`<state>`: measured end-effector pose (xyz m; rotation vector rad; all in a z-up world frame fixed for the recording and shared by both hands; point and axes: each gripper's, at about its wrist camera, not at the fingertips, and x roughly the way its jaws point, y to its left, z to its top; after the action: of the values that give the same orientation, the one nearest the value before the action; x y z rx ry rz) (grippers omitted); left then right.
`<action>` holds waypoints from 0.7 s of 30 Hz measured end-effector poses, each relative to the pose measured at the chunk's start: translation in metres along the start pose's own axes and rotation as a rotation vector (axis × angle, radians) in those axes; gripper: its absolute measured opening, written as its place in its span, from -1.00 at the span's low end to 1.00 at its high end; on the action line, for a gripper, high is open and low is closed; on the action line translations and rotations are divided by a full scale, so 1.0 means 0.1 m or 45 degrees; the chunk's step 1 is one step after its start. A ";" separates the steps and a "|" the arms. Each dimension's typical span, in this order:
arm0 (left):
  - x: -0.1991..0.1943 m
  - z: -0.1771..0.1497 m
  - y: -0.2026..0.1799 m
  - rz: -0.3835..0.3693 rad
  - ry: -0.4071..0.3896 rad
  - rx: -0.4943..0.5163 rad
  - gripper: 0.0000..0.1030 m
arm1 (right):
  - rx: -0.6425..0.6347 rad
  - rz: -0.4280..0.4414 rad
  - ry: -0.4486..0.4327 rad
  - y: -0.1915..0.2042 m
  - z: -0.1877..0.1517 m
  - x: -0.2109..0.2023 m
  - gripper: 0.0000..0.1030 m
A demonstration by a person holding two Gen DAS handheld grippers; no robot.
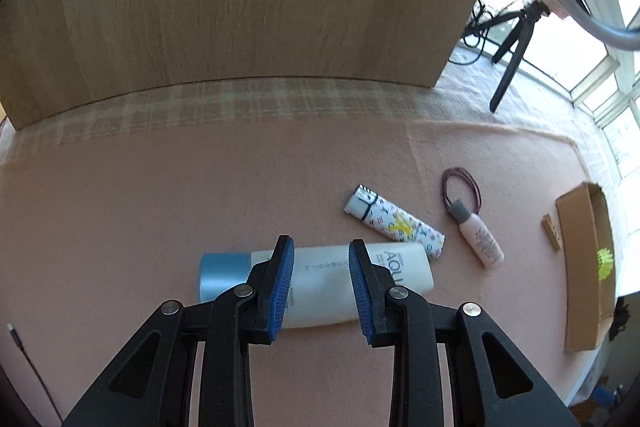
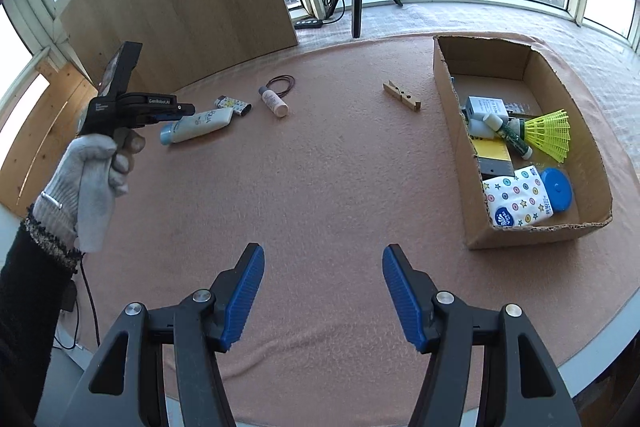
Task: Organize objects
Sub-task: 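Lower the left gripper onto the white AQUA sunscreen tube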
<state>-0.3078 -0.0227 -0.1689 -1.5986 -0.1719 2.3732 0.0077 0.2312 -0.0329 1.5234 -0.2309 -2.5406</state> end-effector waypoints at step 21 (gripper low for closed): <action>-0.26 -0.59 -0.09 0.096 0.013 0.051 -0.35 | -0.055 0.155 0.083 0.05 0.18 0.42 0.14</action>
<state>-0.2426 -0.0245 -0.1661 -1.6263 -0.0626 2.4079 -0.0270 0.2174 -0.0595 1.5249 -0.2497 -2.3831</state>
